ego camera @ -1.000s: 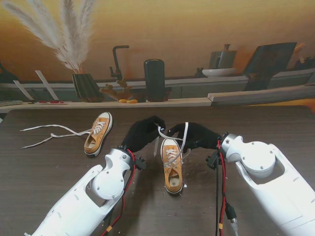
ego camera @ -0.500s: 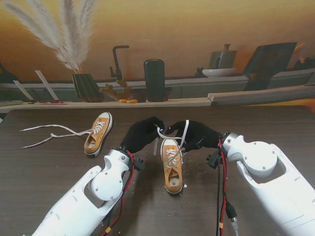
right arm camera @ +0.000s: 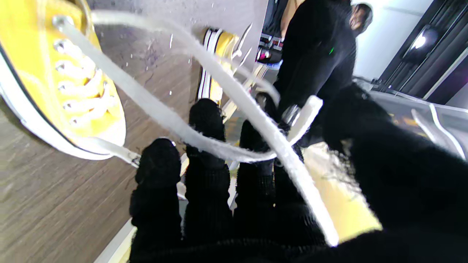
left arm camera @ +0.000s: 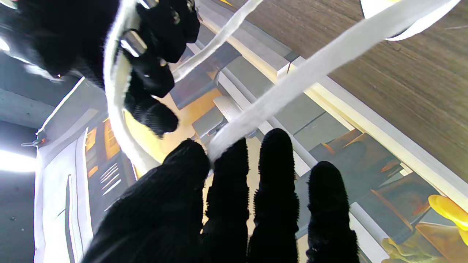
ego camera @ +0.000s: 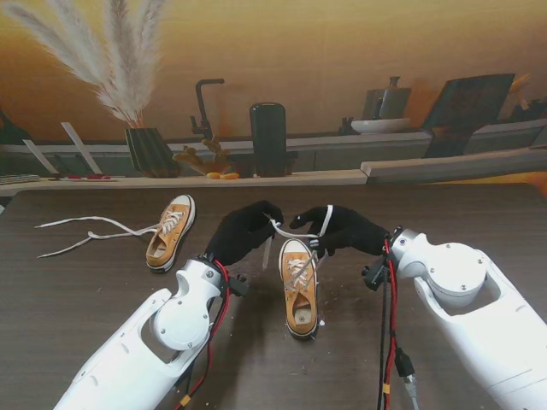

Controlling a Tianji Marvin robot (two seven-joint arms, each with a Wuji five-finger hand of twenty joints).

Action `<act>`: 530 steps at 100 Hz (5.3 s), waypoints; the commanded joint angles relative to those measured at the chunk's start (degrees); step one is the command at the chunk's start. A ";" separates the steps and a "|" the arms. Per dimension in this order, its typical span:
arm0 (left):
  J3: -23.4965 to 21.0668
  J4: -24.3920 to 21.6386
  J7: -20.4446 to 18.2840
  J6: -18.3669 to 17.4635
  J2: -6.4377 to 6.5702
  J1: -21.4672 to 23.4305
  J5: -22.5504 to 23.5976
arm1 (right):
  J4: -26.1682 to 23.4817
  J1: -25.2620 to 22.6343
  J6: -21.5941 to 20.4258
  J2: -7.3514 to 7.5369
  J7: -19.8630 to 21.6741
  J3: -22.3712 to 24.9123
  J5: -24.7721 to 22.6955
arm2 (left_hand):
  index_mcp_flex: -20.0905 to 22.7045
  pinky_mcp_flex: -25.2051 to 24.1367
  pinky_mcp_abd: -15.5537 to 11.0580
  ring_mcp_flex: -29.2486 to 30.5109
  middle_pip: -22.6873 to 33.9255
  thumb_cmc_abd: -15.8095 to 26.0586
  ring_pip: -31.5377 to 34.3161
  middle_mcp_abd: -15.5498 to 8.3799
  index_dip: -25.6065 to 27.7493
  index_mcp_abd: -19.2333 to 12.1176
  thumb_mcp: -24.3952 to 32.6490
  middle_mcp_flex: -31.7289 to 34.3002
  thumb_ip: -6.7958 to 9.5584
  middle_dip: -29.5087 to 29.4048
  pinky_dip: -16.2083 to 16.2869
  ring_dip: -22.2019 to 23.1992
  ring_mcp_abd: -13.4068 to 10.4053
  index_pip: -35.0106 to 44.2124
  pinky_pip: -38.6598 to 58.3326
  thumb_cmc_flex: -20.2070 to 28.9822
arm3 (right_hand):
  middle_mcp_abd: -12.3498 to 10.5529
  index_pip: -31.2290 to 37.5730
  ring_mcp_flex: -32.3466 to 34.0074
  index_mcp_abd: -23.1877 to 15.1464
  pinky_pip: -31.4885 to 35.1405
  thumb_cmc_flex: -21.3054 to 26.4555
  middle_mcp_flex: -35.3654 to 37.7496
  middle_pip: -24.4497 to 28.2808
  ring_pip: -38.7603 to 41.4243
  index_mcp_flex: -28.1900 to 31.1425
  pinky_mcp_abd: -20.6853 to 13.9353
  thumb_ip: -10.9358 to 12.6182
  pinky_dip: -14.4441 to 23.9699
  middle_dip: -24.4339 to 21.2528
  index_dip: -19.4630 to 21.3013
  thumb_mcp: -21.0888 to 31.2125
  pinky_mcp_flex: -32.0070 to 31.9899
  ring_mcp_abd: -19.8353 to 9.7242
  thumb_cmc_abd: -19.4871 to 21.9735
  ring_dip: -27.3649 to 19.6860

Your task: Tie the shoelaces into a bow on the shoes

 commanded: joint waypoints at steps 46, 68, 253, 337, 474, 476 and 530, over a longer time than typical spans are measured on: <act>-2.87 -7.67 -0.58 -1.32 1.18 5.61 3.59 | 1.79 -0.19 -0.76 -3.09 -11.11 -3.40 -2.61 | 0.07 0.21 -0.31 1.86 2.09 -0.77 2.25 -1.66 -0.48 -4.53 1.24 1.06 0.63 1.04 -0.30 2.08 -1.92 1.85 2.35 0.33 | 0.53 2.94 13.83 -2.34 12.98 6.17 15.06 7.43 11.97 7.30 2.44 -1.44 -0.81 2.60 1.50 -0.21 12.25 1.29 7.21 0.73; -4.25 -9.11 -1.26 -1.92 1.76 8.35 4.83 | 2.92 -0.41 -2.33 -4.23 -15.03 -4.86 -1.24 | 0.22 0.25 -0.27 1.92 2.18 -0.82 2.31 -1.59 -0.55 -4.40 1.16 1.14 0.68 0.95 -0.36 2.03 -1.86 1.75 2.47 0.43 | 0.90 7.74 15.38 -3.16 5.22 4.87 20.15 12.98 9.47 8.42 5.85 -1.54 -4.03 6.94 -5.21 -2.71 8.70 1.86 11.28 -1.26; -1.02 -7.43 0.97 -6.27 3.18 20.86 11.55 | 2.34 -0.37 3.39 -9.56 -33.58 -8.87 1.45 | -4.36 -5.57 -3.09 -8.98 -7.90 5.41 -9.36 -0.15 -18.73 1.59 -10.87 -14.31 6.13 -10.31 -2.03 -0.29 -1.81 -27.08 -4.35 -12.23 | 1.37 14.96 24.20 -2.79 41.34 3.16 25.97 1.67 44.19 14.46 -6.85 -4.78 -6.96 -5.05 -7.85 3.46 40.00 -11.58 3.36 11.78; -12.78 -19.42 -19.53 -8.86 9.05 31.85 26.00 | 0.25 -2.00 1.43 -9.19 -33.22 -8.05 1.97 | -2.92 -16.01 -9.75 -31.58 -22.35 19.52 -22.20 2.09 -32.11 -6.01 -22.38 -36.47 3.91 -12.18 4.39 4.24 -4.79 -39.26 -20.38 -20.13 | 1.51 16.34 24.19 -2.97 40.37 3.63 25.60 1.55 43.30 14.32 -5.87 -5.09 -7.26 -4.97 -8.27 2.72 39.81 -10.75 3.91 11.58; 8.79 6.37 12.75 2.46 -2.64 8.31 5.16 | -0.95 -4.35 -5.27 -8.78 -41.13 -11.53 -16.95 | -2.47 -10.47 -5.49 -20.61 -16.59 -6.19 -20.78 0.17 -19.32 3.88 -22.86 -27.91 -3.64 -18.34 2.04 -1.66 -2.34 -26.00 -13.66 -16.39 | 1.47 15.51 24.26 -6.74 36.08 3.53 21.33 -10.11 41.02 12.28 -6.11 -4.97 -10.42 -14.62 -8.03 2.89 39.40 -11.41 5.23 9.69; 8.93 6.53 12.79 2.51 -2.75 8.15 4.88 | -0.92 -4.36 -5.33 -8.77 -41.16 -11.55 -17.07 | -2.30 -10.41 -5.46 -20.46 -16.46 -6.21 -20.65 0.19 -19.16 3.76 -22.80 -27.77 -3.62 -18.26 2.06 -1.62 -2.35 -25.67 -13.54 -16.19 | 1.47 15.53 24.26 -6.79 35.88 3.52 21.37 -10.74 40.94 12.28 -6.08 -4.98 -10.64 -15.14 -8.07 2.86 39.38 -11.37 5.27 9.63; 11.12 9.11 11.58 2.38 -4.35 5.77 -1.60 | -0.53 -4.24 -5.81 -8.57 -40.89 -11.82 -18.17 | -0.40 -9.68 -5.57 -17.80 -9.20 -9.15 -16.32 -1.31 2.25 -7.54 -17.49 -21.85 -3.46 -12.25 1.61 -0.49 -2.68 9.94 -9.29 -7.46 | 1.82 16.78 24.22 -7.04 35.17 4.34 21.99 -12.67 40.13 12.51 -4.63 -5.15 -12.14 -16.63 -8.62 2.55 39.16 -10.34 5.32 8.86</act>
